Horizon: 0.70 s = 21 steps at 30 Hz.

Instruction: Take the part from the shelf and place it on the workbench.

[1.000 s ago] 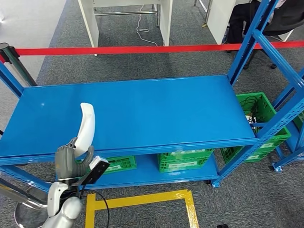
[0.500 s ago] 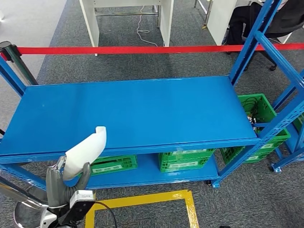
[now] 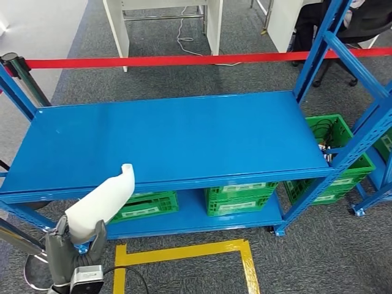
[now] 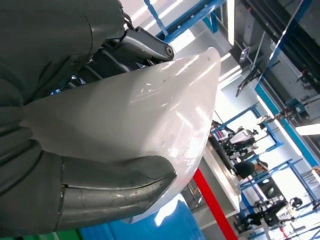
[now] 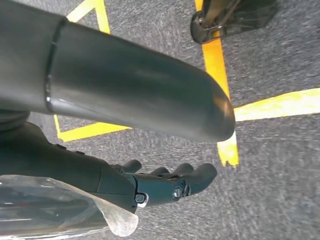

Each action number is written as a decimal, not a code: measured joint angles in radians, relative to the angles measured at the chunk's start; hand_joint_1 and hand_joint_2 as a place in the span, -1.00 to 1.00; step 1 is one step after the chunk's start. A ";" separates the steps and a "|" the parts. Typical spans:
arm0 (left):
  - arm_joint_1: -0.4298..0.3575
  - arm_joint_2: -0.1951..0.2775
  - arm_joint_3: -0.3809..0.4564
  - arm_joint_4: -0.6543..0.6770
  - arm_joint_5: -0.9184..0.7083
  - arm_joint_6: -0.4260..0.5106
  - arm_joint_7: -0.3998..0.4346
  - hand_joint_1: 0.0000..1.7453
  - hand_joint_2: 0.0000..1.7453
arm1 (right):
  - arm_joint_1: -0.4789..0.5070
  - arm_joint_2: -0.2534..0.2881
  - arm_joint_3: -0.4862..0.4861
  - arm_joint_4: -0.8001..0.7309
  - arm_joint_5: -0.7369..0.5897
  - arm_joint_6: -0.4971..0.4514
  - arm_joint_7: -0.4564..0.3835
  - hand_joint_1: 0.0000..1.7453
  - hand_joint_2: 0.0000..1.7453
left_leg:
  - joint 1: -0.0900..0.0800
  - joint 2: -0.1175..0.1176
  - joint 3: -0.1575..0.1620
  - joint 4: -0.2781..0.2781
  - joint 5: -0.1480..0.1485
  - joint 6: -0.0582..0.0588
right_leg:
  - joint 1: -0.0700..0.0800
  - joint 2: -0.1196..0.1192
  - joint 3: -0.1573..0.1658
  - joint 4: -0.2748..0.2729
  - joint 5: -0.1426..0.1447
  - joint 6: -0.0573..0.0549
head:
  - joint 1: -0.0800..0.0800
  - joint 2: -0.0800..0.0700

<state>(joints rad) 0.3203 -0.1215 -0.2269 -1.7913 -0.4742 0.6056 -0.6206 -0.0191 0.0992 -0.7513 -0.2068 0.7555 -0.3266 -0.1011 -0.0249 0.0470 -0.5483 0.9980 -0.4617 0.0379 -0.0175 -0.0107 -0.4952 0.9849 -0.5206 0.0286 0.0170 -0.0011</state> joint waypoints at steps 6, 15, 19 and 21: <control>0.035 -0.011 0.028 -0.028 0.048 -0.003 -0.038 1.00 1.00 | -0.002 0.010 -0.008 0.000 -0.017 0.038 -0.023 -1.00 -1.00 | 0.018 -0.036 -0.073 0.221 -0.177 -0.041 | -0.009 0.005 -0.054 -0.003 0.047 -0.029 | -0.006 0.000; 0.084 -0.038 0.076 -0.055 0.080 -0.052 -0.075 1.00 1.00 | -0.006 0.021 -0.064 0.000 -0.124 0.197 -0.093 -1.00 -1.00 | 0.029 -0.060 0.124 -0.033 -0.099 -0.033 | -0.013 0.018 -0.130 0.008 0.124 0.017 | -0.008 0.000; 0.107 -0.061 0.094 -0.069 0.086 -0.064 -0.079 1.00 1.00 | -0.008 0.028 -0.125 0.000 -0.169 0.260 -0.151 -1.00 -1.00 | 0.030 -0.045 0.075 -0.036 -0.053 0.003 | -0.017 0.019 -0.169 0.074 0.042 0.031 | -0.007 0.000; 0.123 -0.073 0.102 -0.078 0.087 -0.062 -0.080 1.00 1.00 | -0.009 0.033 -0.131 -0.001 -0.138 0.237 -0.185 -1.00 -1.00 | 0.023 -0.039 0.043 -0.036 -0.028 0.012 | -0.013 0.016 -0.200 0.209 -0.063 0.031 | -0.004 0.000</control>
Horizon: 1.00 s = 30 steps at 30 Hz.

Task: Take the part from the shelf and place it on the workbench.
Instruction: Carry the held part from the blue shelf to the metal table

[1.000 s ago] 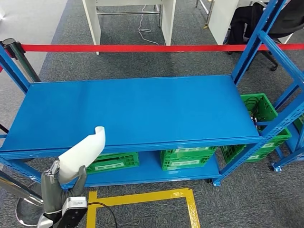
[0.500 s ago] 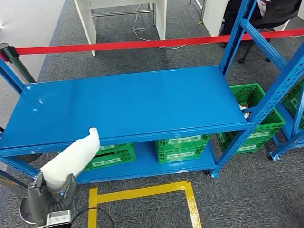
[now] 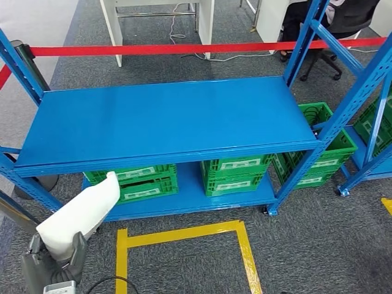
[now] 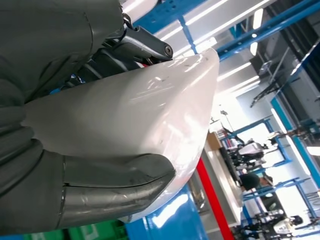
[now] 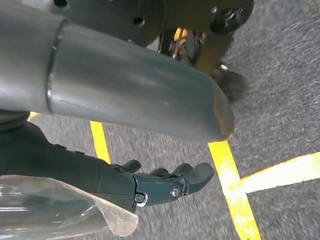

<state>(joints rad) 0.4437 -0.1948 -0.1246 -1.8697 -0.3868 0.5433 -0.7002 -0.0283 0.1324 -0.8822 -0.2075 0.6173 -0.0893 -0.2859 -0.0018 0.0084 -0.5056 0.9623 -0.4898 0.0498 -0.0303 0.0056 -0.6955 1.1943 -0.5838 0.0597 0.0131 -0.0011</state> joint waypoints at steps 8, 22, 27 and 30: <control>0.026 -0.018 0.026 -0.018 -0.014 0.001 0.000 1.00 1.00 | -0.008 0.002 -0.002 -0.001 0.039 0.070 0.043 -1.00 -1.00 | -0.027 0.009 -0.095 0.018 0.086 -0.003 | 0.032 -0.007 0.292 -0.232 0.021 -0.046 | 0.000 0.000; 0.050 -0.031 0.038 -0.032 -0.042 0.020 -0.001 1.00 1.00 | -0.004 0.009 -0.009 0.000 0.072 0.104 0.016 -1.00 -1.00 | 0.004 -0.007 0.040 0.088 -0.043 -0.048 | 0.026 -0.016 0.113 -0.200 0.127 -0.056 | -0.005 0.000; 0.058 -0.035 0.036 -0.042 -0.045 0.037 -0.002 1.00 1.00 | -0.005 0.009 -0.008 -0.001 0.099 0.100 -0.002 -1.00 -1.00 | -0.001 -0.004 0.049 0.001 -0.040 -0.017 | 0.021 -0.012 0.081 -0.188 0.141 -0.023 | -0.005 0.000; 0.062 -0.038 0.031 -0.045 -0.046 0.040 -0.002 1.00 1.00 | -0.005 0.009 -0.008 -0.001 0.117 0.093 -0.006 -1.00 -1.00 | -0.001 0.001 0.005 -0.003 -0.002 0.000 | 0.018 -0.009 0.034 -0.046 0.001 -0.012 | 0.001 0.000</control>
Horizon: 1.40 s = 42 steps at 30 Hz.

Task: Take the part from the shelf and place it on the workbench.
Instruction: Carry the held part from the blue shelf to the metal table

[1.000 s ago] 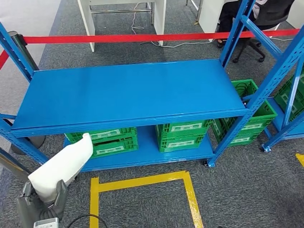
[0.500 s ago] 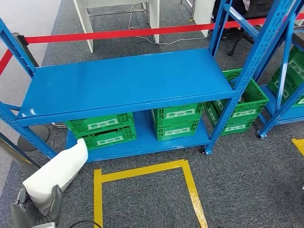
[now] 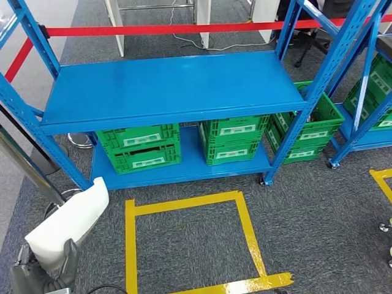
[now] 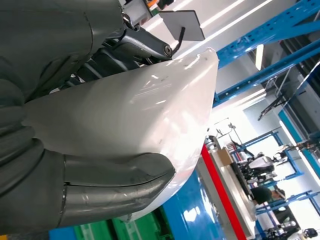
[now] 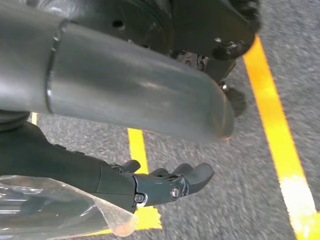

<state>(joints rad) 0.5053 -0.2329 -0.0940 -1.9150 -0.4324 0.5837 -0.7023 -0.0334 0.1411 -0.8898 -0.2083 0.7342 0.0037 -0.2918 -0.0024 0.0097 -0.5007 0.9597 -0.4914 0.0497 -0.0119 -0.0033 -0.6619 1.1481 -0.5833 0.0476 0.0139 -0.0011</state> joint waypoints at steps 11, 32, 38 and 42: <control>0.001 0.004 -0.039 -0.006 -0.002 0.042 0.000 1.00 1.00 | -0.012 0.001 0.010 -0.001 0.036 -0.008 -0.014 -1.00 -1.00 | -0.014 0.001 -0.122 0.019 0.116 -0.027 | 0.001 0.002 0.271 -0.233 0.013 -0.022 | 0.003 0.000; 0.012 0.052 -0.108 -0.025 0.013 0.117 -0.001 1.00 1.00 | -0.017 0.012 0.027 -0.002 0.122 -0.024 -0.038 -1.00 -1.00 | -0.012 -0.020 -0.026 -0.010 0.031 0.005 | -0.001 -0.001 0.039 0.074 -0.067 0.000 | 0.005 0.000; 0.013 0.052 -0.111 -0.027 0.014 0.117 -0.001 1.00 1.00 | -0.016 0.014 0.040 -0.004 0.149 -0.042 -0.035 -1.00 -1.00 | 0.000 -0.082 -0.089 0.037 0.056 -0.025 | -0.017 0.072 0.203 -0.142 0.020 0.014 | 0.007 0.000; 0.016 0.054 -0.111 -0.032 0.015 0.117 -0.001 1.00 1.00 | -0.015 0.017 0.043 -0.005 0.151 -0.043 -0.033 -1.00 -1.00 | -0.002 -0.111 -0.116 0.057 0.069 -0.045 | -0.017 0.055 0.200 -0.161 0.015 -0.022 | 0.005 0.000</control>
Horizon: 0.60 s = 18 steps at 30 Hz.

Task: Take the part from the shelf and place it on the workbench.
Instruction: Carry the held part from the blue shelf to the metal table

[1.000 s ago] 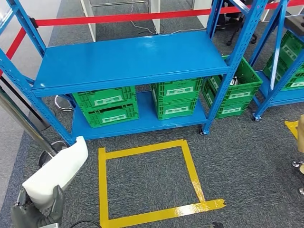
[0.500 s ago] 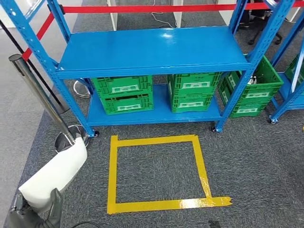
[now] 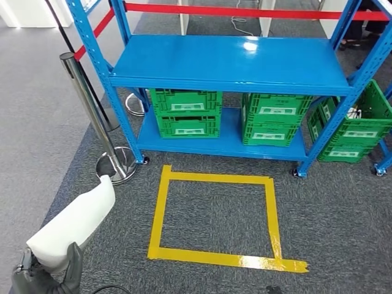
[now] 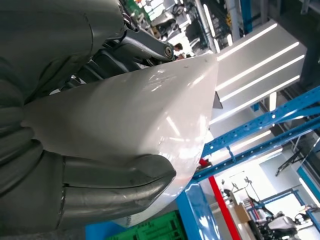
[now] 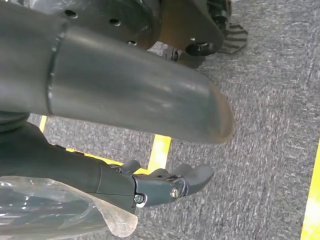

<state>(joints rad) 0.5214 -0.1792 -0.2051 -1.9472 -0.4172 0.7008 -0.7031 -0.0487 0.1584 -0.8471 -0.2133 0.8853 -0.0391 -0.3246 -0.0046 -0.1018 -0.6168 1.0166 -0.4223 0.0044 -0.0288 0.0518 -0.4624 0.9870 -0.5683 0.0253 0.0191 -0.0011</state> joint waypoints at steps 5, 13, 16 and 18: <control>0.002 0.002 0.000 -0.003 0.000 0.000 0.000 1.00 1.00 | 0.007 0.002 0.000 -0.002 0.001 -0.001 0.001 -1.00 -1.00 | 0.006 0.087 -0.075 0.238 -0.169 -0.021 | 0.004 -0.081 -0.023 0.001 0.019 -0.023 | -0.011 0.000; 0.006 0.004 0.001 -0.012 0.004 0.000 0.000 1.00 1.00 | 0.001 0.003 0.009 -0.004 0.027 -0.019 0.014 -1.00 -1.00 | -0.006 0.179 0.111 -0.010 -0.083 0.002 | 0.010 -0.179 -0.022 0.002 0.031 0.001 | -0.012 0.000; 0.010 0.005 0.004 -0.019 0.016 0.000 0.000 1.00 1.00 | -0.003 0.003 0.017 -0.005 0.044 -0.029 0.021 -1.00 -1.00 | -0.003 0.148 0.102 -0.029 -0.075 0.019 | 0.008 -0.164 -0.029 0.013 0.019 0.018 | -0.011 0.000; 0.010 0.005 0.006 -0.022 0.019 0.000 0.000 1.00 1.00 | -0.003 0.003 0.018 -0.005 0.049 -0.031 0.025 -1.00 -1.00 | 0.001 0.128 0.098 -0.037 -0.065 0.032 | 0.006 -0.096 -0.072 0.098 -0.034 0.023 | -0.006 0.000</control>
<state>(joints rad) 0.5319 -0.1746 -0.1992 -1.9694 -0.3979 0.7012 -0.7031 -0.0515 0.1617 -0.8290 -0.2179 0.9343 -0.0704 -0.2995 -0.0038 0.0259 -0.5183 0.9796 -0.4875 0.0368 -0.0232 -0.0438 -0.5339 1.0847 -0.6026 0.0482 0.0128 -0.0011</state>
